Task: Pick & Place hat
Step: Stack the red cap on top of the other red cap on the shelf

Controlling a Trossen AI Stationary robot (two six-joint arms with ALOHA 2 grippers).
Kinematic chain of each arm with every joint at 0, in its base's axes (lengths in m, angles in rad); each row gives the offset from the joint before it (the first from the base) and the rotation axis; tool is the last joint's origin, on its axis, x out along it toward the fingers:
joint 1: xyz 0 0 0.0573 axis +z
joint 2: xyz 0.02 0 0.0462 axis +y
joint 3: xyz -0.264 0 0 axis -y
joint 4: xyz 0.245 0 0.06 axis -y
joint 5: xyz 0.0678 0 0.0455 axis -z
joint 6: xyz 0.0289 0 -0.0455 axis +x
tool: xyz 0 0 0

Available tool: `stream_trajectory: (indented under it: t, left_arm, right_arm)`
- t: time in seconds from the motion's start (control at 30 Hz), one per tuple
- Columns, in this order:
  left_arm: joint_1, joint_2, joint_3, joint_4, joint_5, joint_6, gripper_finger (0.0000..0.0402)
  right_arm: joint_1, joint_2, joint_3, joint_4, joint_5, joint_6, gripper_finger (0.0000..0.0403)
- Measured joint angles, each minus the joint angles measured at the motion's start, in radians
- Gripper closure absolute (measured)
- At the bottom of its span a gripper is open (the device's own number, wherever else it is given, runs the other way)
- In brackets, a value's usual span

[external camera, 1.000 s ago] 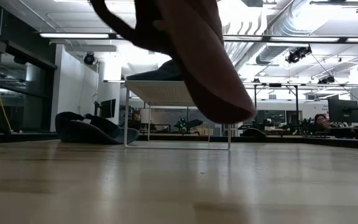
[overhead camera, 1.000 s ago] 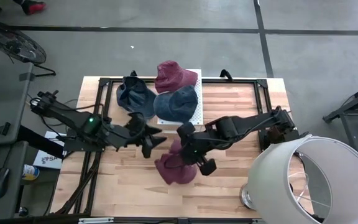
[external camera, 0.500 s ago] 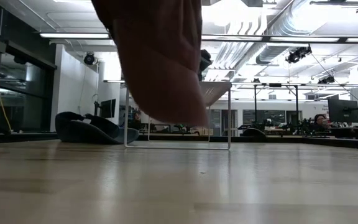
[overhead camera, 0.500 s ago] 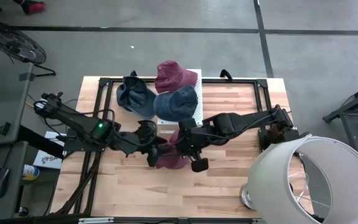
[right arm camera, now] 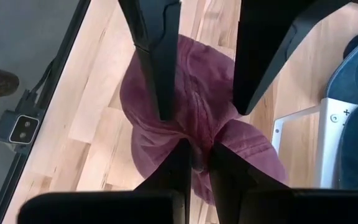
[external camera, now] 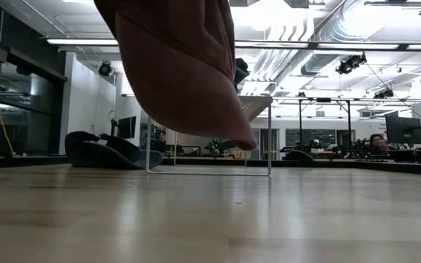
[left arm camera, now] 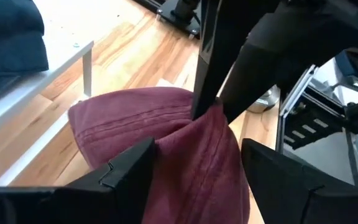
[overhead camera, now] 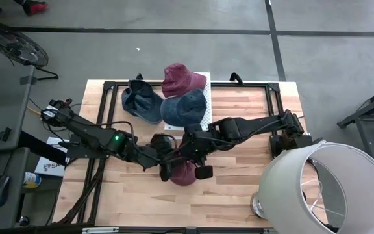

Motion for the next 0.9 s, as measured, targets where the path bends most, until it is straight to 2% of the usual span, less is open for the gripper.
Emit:
stream_trajectory:
  t: [0.3,0.9]
  left_arm:
    - [0.000,-0.001,0.000,0.001,-0.003,0.070,0.0163]
    - [0.000,0.035,-0.001,0.001,0.043,0.070,0.0164]
  right_arm:
    - [0.000,0.011,0.000,0.022,-0.012,0.008,0.0373]
    - [-0.015,0.032,0.000,0.091,-0.053,0.022,0.0373]
